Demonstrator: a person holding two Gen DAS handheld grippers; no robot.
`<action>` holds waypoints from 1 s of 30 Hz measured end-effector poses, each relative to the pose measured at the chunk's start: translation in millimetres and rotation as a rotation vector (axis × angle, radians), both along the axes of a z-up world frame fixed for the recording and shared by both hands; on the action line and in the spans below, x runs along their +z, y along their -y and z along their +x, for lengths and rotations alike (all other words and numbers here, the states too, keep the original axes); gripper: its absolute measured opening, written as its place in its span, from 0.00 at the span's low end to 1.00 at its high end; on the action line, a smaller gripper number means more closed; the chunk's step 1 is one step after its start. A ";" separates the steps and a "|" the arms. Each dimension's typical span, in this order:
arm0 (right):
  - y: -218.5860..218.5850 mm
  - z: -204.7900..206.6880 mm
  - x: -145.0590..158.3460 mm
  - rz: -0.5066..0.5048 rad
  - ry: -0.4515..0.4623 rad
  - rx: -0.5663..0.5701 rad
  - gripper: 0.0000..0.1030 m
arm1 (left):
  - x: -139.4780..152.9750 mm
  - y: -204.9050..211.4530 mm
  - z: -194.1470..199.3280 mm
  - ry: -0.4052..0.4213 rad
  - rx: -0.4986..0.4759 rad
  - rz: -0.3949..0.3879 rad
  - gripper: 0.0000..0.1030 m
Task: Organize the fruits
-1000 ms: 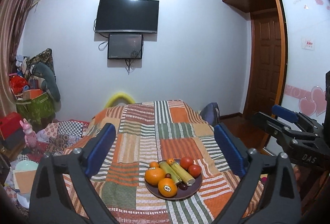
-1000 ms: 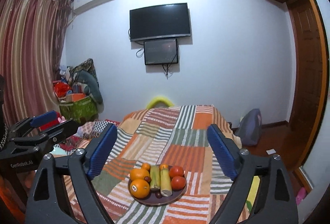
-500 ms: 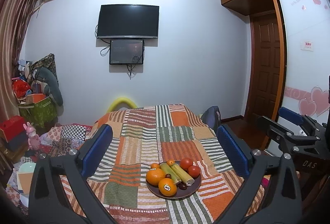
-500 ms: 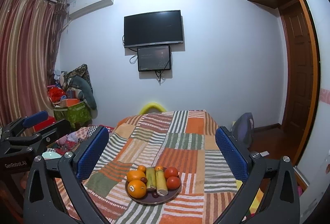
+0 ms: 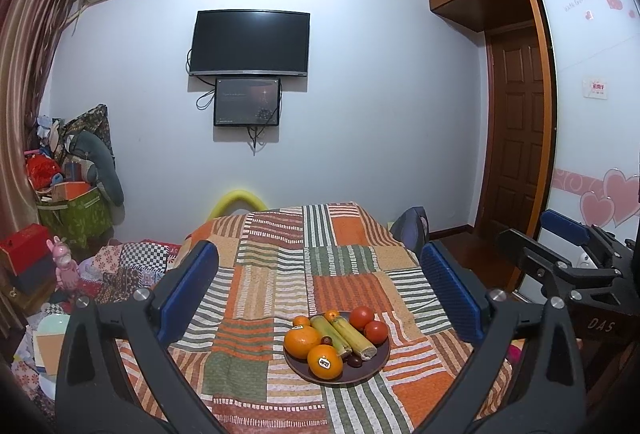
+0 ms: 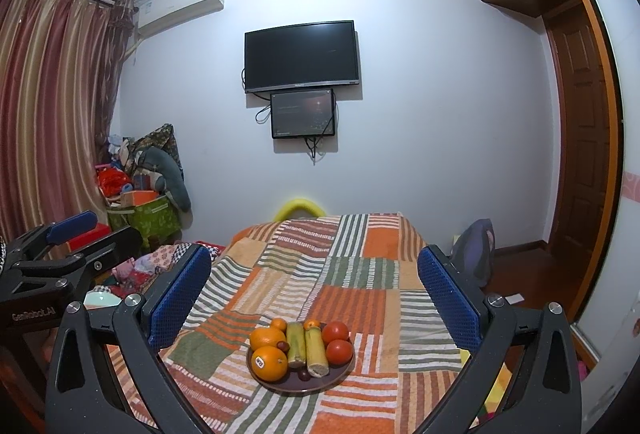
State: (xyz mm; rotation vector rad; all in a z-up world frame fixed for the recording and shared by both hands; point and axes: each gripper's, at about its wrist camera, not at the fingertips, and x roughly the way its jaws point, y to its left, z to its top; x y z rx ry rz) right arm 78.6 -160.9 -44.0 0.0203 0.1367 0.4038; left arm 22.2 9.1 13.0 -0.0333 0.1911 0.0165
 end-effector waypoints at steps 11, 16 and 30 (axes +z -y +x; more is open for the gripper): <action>0.9 -1.3 1.4 0.003 0.003 -0.001 1.00 | 0.2 1.3 0.0 0.001 0.001 0.001 1.00; 1.0 -1.2 1.4 0.004 0.002 -0.001 1.00 | 0.0 1.2 1.8 -0.007 -0.005 -0.001 1.00; 2.3 -0.3 2.9 0.006 0.002 -0.004 1.00 | -0.4 -0.1 2.2 -0.002 -0.020 -0.009 1.00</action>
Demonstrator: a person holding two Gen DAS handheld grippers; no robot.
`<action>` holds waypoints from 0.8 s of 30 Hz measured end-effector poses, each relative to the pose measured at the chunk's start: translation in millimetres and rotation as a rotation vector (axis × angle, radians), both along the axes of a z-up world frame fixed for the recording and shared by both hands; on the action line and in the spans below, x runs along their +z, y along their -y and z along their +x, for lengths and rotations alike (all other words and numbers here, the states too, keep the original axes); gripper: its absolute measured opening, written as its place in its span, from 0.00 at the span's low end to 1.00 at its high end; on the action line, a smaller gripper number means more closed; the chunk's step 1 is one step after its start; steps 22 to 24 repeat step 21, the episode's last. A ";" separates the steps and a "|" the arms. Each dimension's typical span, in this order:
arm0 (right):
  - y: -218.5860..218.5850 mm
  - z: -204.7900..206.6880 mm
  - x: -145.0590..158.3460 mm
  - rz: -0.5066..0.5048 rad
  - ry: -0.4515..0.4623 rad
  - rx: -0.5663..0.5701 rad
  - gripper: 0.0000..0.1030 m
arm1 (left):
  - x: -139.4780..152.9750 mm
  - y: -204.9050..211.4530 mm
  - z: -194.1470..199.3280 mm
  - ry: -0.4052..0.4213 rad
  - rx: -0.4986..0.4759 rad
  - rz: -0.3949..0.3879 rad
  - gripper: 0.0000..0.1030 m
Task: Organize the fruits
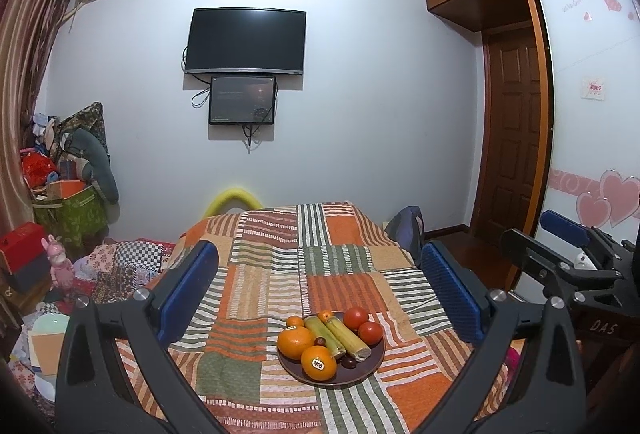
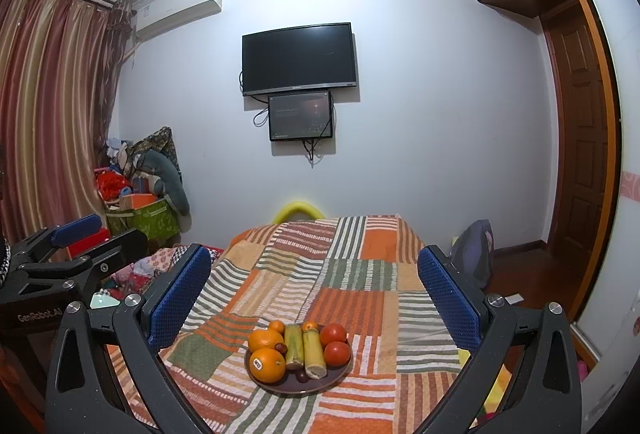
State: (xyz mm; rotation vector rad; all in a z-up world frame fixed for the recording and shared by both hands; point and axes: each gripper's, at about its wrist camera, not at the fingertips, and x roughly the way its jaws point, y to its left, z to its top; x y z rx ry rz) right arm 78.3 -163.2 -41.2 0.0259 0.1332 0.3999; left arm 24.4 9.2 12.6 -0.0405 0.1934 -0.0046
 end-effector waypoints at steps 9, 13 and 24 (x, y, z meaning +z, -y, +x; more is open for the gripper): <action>0.2 -0.4 -1.0 -0.003 0.000 -0.001 1.00 | -1.5 -0.1 3.3 -0.022 -0.033 -0.004 1.00; 0.6 -0.4 -0.6 -0.003 -0.002 0.000 1.00 | -1.6 -0.2 3.6 -0.031 -0.031 -0.003 1.00; 0.7 1.8 -1.4 -0.004 -0.009 -0.003 1.00 | -1.7 -0.6 9.1 -0.042 -0.017 -0.001 1.00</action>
